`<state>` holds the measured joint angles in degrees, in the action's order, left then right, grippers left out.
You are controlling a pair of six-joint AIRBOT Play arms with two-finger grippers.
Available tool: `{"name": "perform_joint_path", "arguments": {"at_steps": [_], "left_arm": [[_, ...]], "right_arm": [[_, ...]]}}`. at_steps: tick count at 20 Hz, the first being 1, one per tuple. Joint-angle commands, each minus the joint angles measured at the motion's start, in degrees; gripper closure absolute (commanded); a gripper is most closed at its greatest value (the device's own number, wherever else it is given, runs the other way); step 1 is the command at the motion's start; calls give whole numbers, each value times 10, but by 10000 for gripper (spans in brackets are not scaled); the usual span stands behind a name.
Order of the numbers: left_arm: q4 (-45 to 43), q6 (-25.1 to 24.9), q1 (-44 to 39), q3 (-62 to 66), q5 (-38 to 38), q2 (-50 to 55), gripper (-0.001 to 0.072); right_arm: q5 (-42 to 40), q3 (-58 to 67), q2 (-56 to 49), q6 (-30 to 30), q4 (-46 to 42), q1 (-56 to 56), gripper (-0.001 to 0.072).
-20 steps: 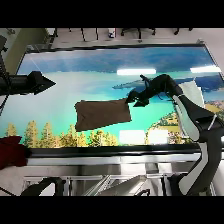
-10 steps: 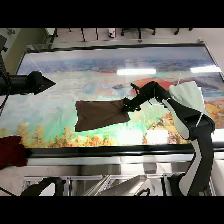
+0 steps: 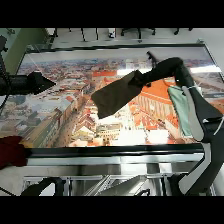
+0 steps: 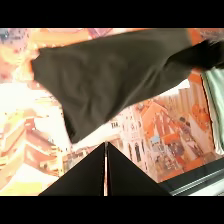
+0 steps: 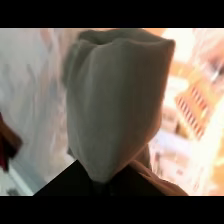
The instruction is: Fold the shirts.
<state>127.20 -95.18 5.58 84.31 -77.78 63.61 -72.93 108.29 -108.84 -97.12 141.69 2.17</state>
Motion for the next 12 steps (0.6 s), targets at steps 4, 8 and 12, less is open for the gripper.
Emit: {"name": "perform_joint_path", "arguments": {"at_steps": [4, 8, 12], "left_arm": [[0, 0, 0, 0, -9, 0, 696], [0, 0, 0, 0, -9, 0, 696], [0, 0, 0, 0, -8, 0, 696]], "right_arm": [[30, 104, 39, 42, 2, -168, 690], [18, 104, 75, 42, 2, -289, 690], [-42, 103, 96, 42, 0, -384, 690]]}}
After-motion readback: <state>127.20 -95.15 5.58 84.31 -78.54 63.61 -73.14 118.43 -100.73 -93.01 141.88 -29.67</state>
